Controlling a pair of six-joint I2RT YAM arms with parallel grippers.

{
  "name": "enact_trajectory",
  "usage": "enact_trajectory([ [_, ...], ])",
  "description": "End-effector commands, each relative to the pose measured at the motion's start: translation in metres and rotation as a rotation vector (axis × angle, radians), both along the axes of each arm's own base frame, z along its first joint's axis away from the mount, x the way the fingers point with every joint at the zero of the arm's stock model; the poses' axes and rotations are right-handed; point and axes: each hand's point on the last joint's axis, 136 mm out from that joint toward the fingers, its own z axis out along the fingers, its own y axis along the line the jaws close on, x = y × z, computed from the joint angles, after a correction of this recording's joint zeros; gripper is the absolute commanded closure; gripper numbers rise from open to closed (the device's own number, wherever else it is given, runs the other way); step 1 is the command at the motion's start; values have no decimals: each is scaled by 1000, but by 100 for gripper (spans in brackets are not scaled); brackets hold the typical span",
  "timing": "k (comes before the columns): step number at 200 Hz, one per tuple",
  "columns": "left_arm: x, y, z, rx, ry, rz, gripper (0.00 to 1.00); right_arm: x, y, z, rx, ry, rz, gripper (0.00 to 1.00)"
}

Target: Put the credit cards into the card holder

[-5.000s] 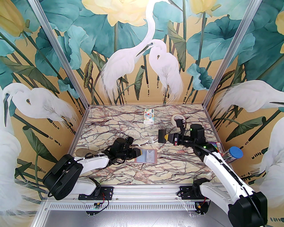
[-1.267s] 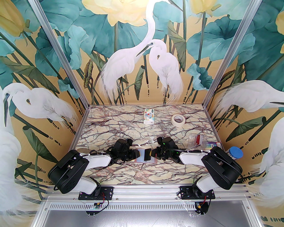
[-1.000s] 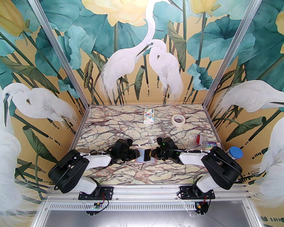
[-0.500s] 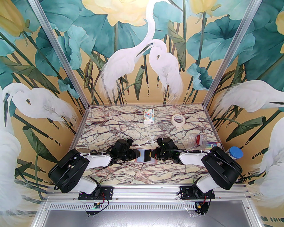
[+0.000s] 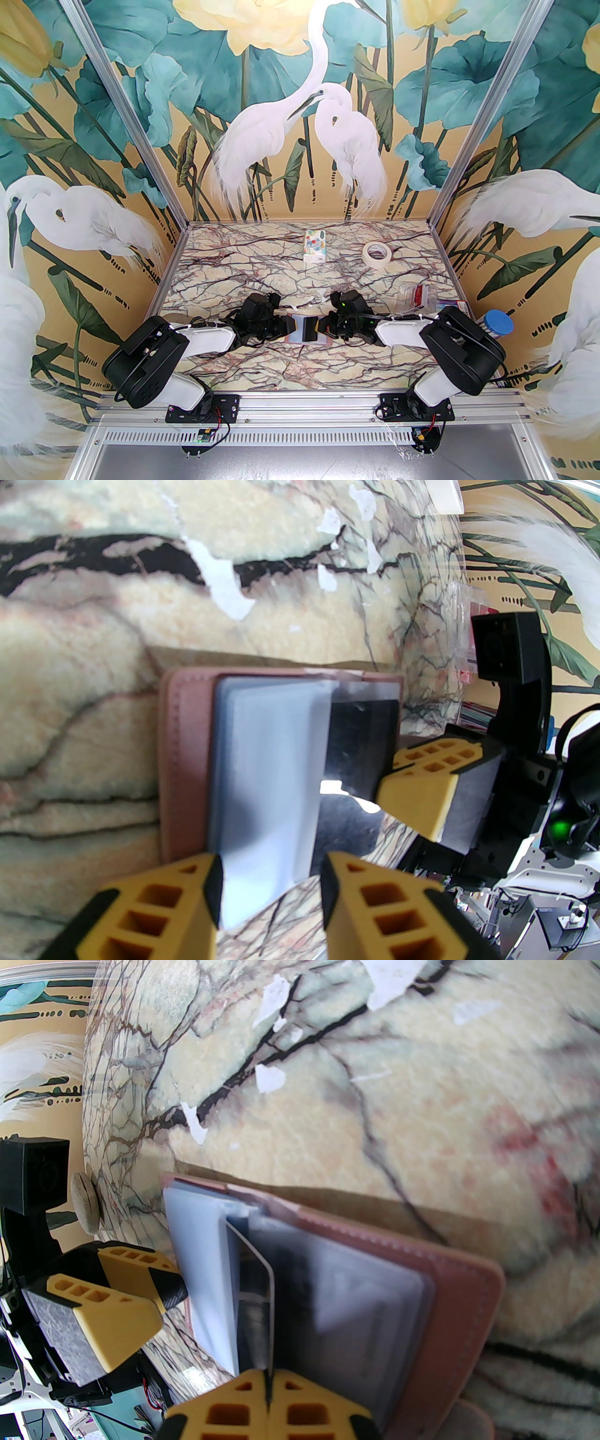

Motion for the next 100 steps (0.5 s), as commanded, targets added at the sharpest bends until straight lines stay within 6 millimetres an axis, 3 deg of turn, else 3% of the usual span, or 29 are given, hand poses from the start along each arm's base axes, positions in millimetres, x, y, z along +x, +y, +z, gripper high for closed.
enact_trajectory([
  [1, -3, 5, -11, 18, 31, 12, 60, -2, 2, -6, -21, 30, 1, 100],
  [100, -2, 4, -11, 21, 31, 10, 60, -5, 3, -6, -29, 42, 14, 100],
])
